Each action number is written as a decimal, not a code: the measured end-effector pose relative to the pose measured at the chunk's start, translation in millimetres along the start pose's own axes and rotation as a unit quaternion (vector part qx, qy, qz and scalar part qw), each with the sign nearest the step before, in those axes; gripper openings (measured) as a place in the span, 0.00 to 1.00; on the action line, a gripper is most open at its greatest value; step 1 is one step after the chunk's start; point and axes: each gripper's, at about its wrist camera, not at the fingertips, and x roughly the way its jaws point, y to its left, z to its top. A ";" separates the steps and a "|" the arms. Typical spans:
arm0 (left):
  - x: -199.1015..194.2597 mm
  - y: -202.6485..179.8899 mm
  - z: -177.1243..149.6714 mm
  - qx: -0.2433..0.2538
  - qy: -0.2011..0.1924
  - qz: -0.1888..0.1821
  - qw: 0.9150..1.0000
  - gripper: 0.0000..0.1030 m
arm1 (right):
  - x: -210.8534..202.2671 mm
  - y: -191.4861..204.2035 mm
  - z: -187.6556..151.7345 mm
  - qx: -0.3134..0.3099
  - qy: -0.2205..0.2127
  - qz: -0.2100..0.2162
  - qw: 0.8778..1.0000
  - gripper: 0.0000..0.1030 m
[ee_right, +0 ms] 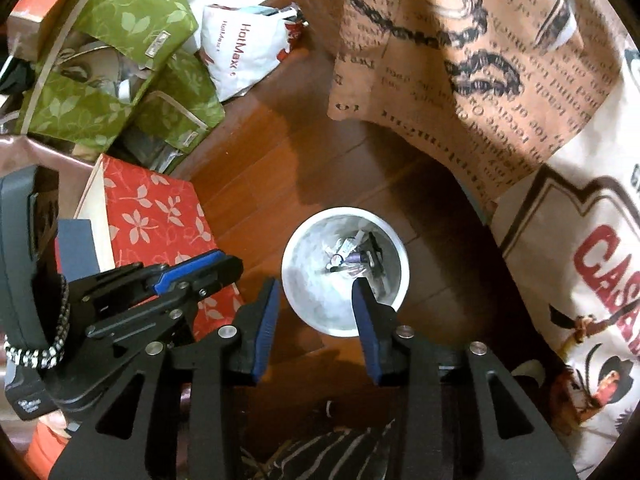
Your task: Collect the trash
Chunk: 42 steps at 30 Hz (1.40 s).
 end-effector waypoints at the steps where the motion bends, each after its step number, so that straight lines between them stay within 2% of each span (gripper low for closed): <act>1: -4.5 -1.9 0.5 0.002 -0.003 0.002 1.000 0.10 | 0.0 0.0 0.0 0.000 0.000 0.000 1.000 0.33; 5: -36.0 -14.8 2.3 0.021 -0.034 0.013 0.999 0.10 | -39.7 12.5 -11.0 -0.037 -0.046 -0.029 0.998 0.33; 9: -88.6 -34.8 -0.5 0.043 -0.086 0.003 0.995 0.10 | -92.8 23.6 -27.9 -0.056 -0.108 -0.051 0.991 0.33; 12: -139.9 -58.2 -9.3 0.073 -0.143 0.005 0.987 0.11 | -142.1 30.5 -46.2 -0.059 -0.169 -0.063 0.982 0.33; 14: -177.9 -74.8 -19.4 0.093 -0.183 0.003 0.979 0.16 | -174.9 36.2 -59.1 -0.057 -0.210 -0.071 0.974 0.33; 19: -266.4 -110.4 -51.6 0.126 -0.271 -0.010 0.954 0.22 | -258.3 52.1 -103.3 -0.045 -0.318 -0.092 0.943 0.33; 23: -324.0 -123.8 -85.8 0.139 -0.330 -0.019 0.933 0.25 | -313.2 71.8 -143.6 -0.046 -0.395 -0.104 0.911 0.33; 27: -369.2 -131.5 -129.0 0.148 -0.373 -0.032 0.915 0.39 | -351.4 100.2 -186.1 -0.052 -0.462 -0.126 0.876 0.33; 30: -394.0 -134.9 -159.9 0.155 -0.402 -0.023 0.902 0.58 | -364.5 116.6 -209.7 -0.057 -0.493 -0.147 0.855 0.33; 31: -401.6 -134.2 -171.5 0.158 -0.414 -0.018 0.896 0.62 | -367.6 121.3 -216.7 -0.059 -0.501 -0.153 0.850 0.34; 32: -406.1 -133.5 -178.6 0.160 -0.421 -0.013 0.893 0.63 | -369.9 126.3 -222.8 -0.059 -0.508 -0.160 0.845 0.36; 33: -410.6 -133.2 -185.7 0.162 -0.427 -0.008 0.890 0.67 | -371.3 129.8 -226.4 -0.057 -0.512 -0.165 0.841 0.47; 34: -416.4 -132.1 -193.7 0.163 -0.433 -0.003 0.886 0.75 | -372.7 132.5 -231.5 -0.052 -0.519 -0.168 0.836 0.65; 35: -420.8 -130.2 -200.5 0.160 -0.440 -0.001 0.883 0.80 | -373.6 133.2 -235.7 -0.047 -0.526 -0.168 0.833 0.72; 36: -423.6 -128.7 -204.6 0.157 -0.447 0.000 0.881 0.90 | -375.2 134.9 -240.7 -0.043 -0.533 -0.169 0.828 0.79; 38: -430.9 -124.4 -215.0 0.151 -0.460 -0.002 0.875 0.94 | -375.7 136.8 -248.4 -0.038 -0.536 -0.179 0.824 0.81; 40: -434.0 -121.5 -219.1 0.148 -0.464 -0.001 0.874 0.95 | -374.0 140.1 -250.8 -0.035 -0.531 -0.196 0.823 0.94; 42: -436.4 -117.7 -220.1 0.143 -0.467 -0.005 0.872 0.95 | -373.1 142.3 -256.8 -0.030 -0.530 -0.208 0.822 0.96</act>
